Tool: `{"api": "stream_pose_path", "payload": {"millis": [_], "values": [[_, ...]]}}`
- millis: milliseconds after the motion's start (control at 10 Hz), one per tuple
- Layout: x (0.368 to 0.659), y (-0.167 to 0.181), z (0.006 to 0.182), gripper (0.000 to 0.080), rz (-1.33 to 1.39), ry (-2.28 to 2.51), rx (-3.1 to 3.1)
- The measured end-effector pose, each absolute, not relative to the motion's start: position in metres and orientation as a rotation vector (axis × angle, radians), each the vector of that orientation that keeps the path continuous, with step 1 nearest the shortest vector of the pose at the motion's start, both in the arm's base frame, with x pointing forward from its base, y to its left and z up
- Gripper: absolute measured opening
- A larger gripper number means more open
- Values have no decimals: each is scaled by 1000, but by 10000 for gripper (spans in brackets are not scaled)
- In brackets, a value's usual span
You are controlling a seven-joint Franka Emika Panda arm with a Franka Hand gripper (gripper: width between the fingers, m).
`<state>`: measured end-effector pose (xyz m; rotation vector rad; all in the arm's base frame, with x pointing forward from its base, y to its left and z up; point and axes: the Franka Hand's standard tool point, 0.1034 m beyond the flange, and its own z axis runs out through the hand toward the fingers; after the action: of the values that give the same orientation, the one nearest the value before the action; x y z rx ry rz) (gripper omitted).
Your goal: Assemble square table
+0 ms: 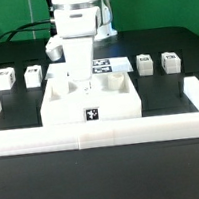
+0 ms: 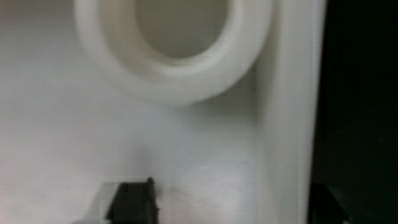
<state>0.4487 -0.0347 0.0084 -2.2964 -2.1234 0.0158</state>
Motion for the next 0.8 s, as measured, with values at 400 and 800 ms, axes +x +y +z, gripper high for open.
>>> {"api": "stream_pose_path", "payload": {"millis": [400,800], "values": [[449,-36,9,55,14,-2121,-2301],[449,-36,9,55,14,-2121,-2301]]}}
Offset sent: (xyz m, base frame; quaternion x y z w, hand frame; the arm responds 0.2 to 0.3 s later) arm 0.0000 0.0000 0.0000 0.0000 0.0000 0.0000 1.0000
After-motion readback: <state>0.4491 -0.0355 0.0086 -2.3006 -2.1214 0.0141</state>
